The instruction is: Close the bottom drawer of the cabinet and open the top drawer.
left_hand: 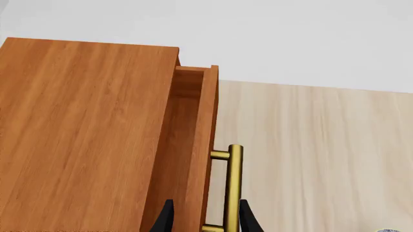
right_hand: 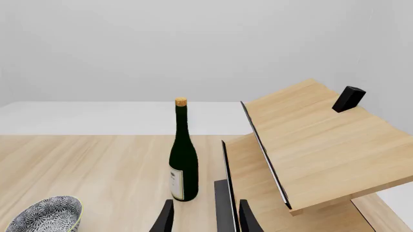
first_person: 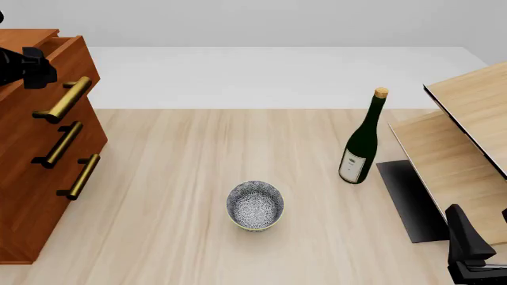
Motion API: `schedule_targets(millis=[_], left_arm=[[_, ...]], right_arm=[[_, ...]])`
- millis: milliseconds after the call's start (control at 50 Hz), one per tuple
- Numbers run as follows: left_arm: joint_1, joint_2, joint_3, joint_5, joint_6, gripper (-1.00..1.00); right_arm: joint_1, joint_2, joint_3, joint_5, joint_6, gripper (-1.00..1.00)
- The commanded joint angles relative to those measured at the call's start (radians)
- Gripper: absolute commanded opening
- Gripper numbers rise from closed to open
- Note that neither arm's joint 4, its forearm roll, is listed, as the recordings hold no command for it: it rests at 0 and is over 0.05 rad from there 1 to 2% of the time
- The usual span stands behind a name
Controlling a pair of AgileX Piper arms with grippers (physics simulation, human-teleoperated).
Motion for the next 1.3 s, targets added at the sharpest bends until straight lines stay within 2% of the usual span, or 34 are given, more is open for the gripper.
schedule_targets(millis=[20,440,880,1100,1300], left_arm=[[0.010,-0.003,0.012,-0.009,0.000,1.00],[0.010,-0.008,0.062,-0.033,-0.053,1.00],[0.024,-0.011,0.113,-0.063,-0.078,1.00],[-0.008,-0.006,0.133,-0.067,-0.134,1.00],[-0.031,-0.010,0.142,-0.066,-0.156,1.00]], right_arm=[[0.001,0.000,0.000,0.000,0.000,1.00],[0.001,0.000,0.000,0.000,-0.001,1.00],[0.000,0.000,0.000,0.000,0.000,1.00],[0.000,0.000,0.000,0.000,0.000,1.00],[-0.001,0.000,0.000,0.000,0.001,1.00]])
